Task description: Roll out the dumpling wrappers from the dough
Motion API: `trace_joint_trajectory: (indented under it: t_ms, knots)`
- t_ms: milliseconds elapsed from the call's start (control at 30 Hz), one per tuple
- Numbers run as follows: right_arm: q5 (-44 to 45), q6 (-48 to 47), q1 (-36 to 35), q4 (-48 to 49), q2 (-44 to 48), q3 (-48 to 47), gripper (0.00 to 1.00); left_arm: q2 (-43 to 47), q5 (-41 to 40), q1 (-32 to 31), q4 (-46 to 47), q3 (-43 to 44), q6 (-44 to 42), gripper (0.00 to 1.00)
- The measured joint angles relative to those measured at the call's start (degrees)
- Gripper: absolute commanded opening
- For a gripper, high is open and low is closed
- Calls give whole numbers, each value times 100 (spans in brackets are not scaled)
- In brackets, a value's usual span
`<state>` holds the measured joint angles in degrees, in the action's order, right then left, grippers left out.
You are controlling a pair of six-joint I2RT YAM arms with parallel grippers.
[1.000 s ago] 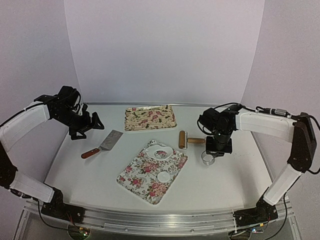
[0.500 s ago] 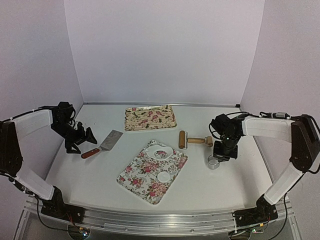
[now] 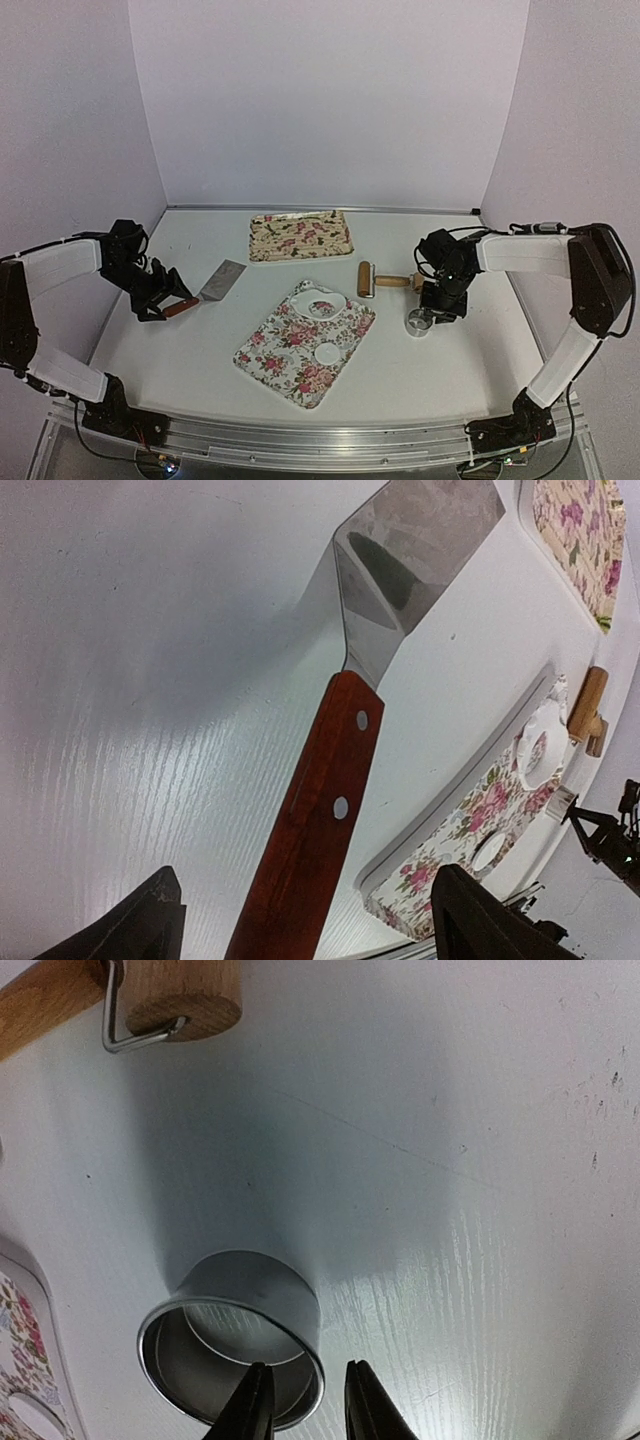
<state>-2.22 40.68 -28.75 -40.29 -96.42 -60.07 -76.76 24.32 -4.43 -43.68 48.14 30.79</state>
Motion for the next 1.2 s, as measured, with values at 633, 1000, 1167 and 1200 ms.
trace_joint_trajectory:
  t_ms: [633, 1000, 1167, 1200]
  knots:
    - [-13, 255, 12, 15, 535, -149, 63, 1125, 109, 0, 993, -1225, 1643, 61]
    - [-13, 272, 12, -28, 788, -696, 65, 1559, 155, 0, 1765, -1686, 2505, 46]
    - [-8, 265, 12, -106, 806, -723, 66, 1559, 150, 0, 1961, -1729, 2687, 36]
    - [-8, 265, 12, -129, 808, -723, 66, 1546, 150, 0, 1996, -1729, 2719, 32]
